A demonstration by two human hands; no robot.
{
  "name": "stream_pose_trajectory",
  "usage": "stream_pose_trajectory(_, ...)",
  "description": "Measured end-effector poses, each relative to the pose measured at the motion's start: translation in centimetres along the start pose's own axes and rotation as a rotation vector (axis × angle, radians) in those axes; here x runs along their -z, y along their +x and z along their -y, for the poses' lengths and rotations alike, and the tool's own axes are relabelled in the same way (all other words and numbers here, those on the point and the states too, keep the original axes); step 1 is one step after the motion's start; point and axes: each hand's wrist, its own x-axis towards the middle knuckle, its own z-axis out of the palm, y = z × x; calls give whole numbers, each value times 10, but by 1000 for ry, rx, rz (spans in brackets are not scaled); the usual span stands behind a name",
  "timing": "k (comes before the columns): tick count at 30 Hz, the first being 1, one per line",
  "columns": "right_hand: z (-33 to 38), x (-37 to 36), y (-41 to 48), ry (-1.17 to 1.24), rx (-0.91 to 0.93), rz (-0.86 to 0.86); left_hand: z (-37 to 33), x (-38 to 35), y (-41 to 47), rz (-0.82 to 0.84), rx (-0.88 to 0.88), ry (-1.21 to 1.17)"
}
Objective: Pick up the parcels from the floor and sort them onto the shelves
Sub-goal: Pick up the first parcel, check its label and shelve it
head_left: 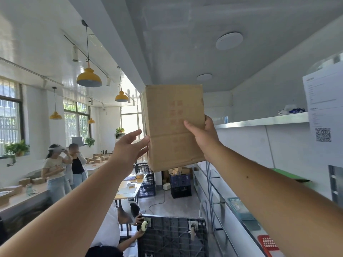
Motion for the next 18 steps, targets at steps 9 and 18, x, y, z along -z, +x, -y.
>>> stream_pose_trajectory(9,-7,3,-3,-35,72,1,3,-11,-4,193,145,-24)
stream_pose_trajectory(18,-15,-5,-3,-484,180,-136,12,-15,-5,-22,132,-28)
